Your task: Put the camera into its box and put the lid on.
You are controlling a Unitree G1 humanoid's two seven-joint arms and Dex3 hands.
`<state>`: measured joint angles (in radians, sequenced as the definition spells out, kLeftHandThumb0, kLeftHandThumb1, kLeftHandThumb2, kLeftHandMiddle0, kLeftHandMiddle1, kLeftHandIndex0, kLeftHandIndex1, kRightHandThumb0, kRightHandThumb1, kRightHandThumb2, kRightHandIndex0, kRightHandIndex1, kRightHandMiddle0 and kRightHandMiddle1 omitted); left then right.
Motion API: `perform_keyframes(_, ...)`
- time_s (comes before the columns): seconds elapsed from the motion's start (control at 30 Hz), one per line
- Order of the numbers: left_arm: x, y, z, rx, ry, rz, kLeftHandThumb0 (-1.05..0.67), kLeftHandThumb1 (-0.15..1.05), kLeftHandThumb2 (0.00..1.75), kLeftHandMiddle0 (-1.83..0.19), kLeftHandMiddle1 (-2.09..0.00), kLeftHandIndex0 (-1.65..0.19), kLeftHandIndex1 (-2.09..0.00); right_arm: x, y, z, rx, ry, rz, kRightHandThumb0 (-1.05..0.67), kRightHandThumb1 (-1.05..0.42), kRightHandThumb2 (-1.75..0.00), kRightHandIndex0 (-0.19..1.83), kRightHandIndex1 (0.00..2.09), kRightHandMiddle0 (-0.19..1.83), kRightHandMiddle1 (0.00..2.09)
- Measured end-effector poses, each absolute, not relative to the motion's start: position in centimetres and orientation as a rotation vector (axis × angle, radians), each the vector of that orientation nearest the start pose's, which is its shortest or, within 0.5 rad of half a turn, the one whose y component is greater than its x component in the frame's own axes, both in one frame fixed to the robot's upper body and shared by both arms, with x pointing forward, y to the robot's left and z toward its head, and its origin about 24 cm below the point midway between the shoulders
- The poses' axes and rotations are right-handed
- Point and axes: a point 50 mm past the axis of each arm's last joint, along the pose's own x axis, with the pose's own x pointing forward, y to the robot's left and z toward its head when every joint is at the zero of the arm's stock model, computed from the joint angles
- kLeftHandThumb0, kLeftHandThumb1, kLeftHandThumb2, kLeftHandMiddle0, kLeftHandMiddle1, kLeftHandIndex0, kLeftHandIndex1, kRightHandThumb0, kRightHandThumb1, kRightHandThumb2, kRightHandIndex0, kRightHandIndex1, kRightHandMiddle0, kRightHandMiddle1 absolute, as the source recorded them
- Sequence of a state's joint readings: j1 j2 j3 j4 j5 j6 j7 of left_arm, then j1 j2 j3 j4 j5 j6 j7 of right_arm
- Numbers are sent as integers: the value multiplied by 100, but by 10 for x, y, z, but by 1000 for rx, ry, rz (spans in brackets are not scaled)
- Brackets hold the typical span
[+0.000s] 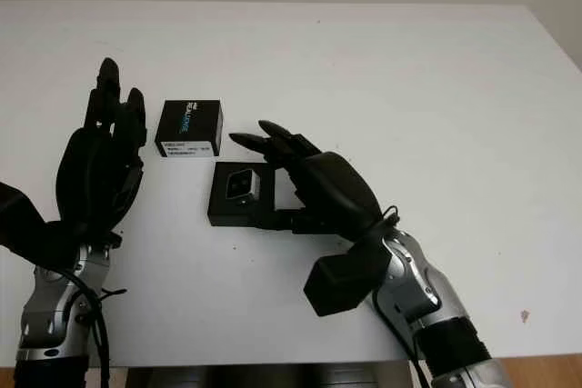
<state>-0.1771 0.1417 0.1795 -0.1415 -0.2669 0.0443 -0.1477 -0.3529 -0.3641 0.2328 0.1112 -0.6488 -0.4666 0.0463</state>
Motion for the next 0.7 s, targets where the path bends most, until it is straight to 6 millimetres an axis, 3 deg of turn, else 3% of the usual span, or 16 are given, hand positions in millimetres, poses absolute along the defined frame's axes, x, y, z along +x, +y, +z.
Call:
perform_keyframes(0.23, 279, 193, 124, -113, -305, -55, -78, 105, 41, 19, 0, 19, 0, 273, -103, 201, -1189, -855, 430, -78, -98, -6, 39, 43, 8, 95)
perform_keyframes(0.33, 280, 192, 122, -126, -298, -42, -78, 105, 43, 19, 0, 19, 0, 270, -101, 221, -1272, -878, 408, -80, -98, -5, 39, 52, 18, 79)
perform_keyframes(0.43, 282, 189, 122, -128, -298, -39, -79, 105, 45, 19, 0, 19, 0, 272, -97, 222, -1350, -822, 419, -82, -97, -5, 41, 55, 34, 52)
perform_keyframes(0.7, 284, 184, 122, -142, -305, -38, -79, 105, 46, 19, 0, 19, 0, 277, -91, 210, -1539, -722, 370, -85, -98, -6, 41, 47, 56, 24)
